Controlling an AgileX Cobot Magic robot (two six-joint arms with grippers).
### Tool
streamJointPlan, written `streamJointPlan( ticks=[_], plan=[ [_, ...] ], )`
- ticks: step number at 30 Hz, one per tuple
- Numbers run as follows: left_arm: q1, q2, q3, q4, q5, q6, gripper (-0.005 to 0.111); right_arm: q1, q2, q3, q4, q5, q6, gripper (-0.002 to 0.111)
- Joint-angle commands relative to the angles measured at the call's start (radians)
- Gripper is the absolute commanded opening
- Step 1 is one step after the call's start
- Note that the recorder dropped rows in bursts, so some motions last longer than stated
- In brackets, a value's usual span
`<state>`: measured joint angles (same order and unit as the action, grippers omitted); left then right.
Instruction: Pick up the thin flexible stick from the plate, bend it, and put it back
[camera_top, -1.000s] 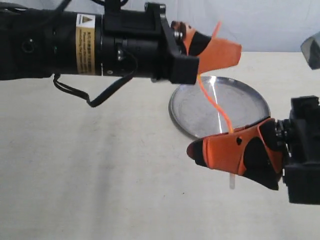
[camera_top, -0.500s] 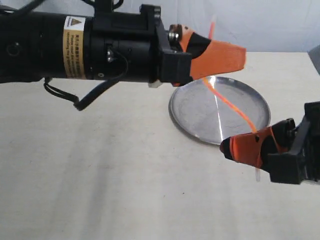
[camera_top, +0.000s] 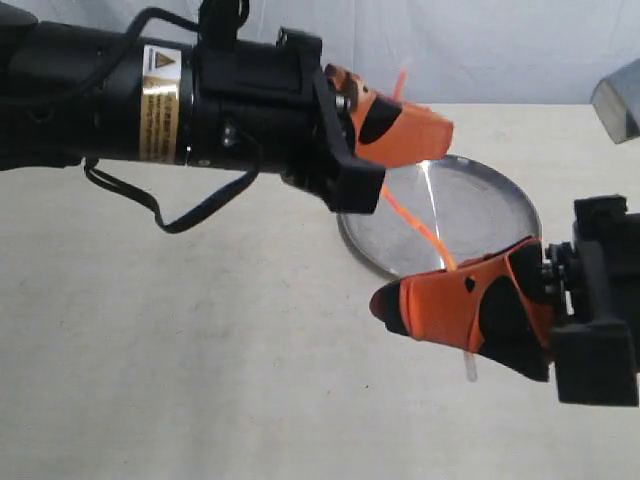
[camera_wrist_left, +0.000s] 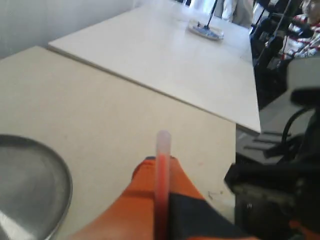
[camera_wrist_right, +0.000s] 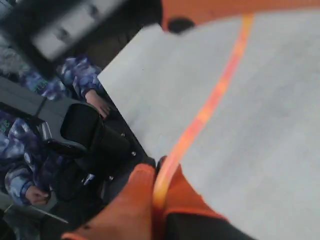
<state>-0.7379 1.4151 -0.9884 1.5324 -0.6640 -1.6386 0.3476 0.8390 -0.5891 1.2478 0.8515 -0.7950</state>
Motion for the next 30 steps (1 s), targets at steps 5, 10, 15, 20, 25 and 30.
streamJointPlan(
  ticks=[5, 10, 15, 20, 25, 30],
  plan=[
    [-0.005, -0.029, 0.036, 0.022, -0.162, -0.12, 0.0, 0.003, -0.082, -0.003, -0.436, -0.137, 0.403, -0.001],
    [-0.005, -0.052, 0.036, -0.102, -0.163, 0.031, 0.0, 0.003, -0.055, -0.003, -0.45, -0.047, 0.446, -0.001],
    [-0.005, -0.052, 0.036, -0.153, -0.169, 0.128, 0.014, 0.003, -0.055, -0.003, -0.335, 0.012, 0.363, -0.001],
    [-0.003, -0.052, 0.036, -0.243, -0.152, 0.159, 0.036, 0.003, -0.055, -0.003, -0.257, 0.035, 0.296, -0.001],
    [-0.003, -0.052, 0.036, -0.243, -0.117, 0.159, 0.026, 0.003, -0.055, -0.003, -0.253, 0.056, 0.296, -0.001],
    [-0.003, -0.052, 0.036, -0.197, -0.078, 0.163, 0.0, 0.003, -0.065, -0.003, -0.248, 0.077, 0.29, -0.001]
  ],
)
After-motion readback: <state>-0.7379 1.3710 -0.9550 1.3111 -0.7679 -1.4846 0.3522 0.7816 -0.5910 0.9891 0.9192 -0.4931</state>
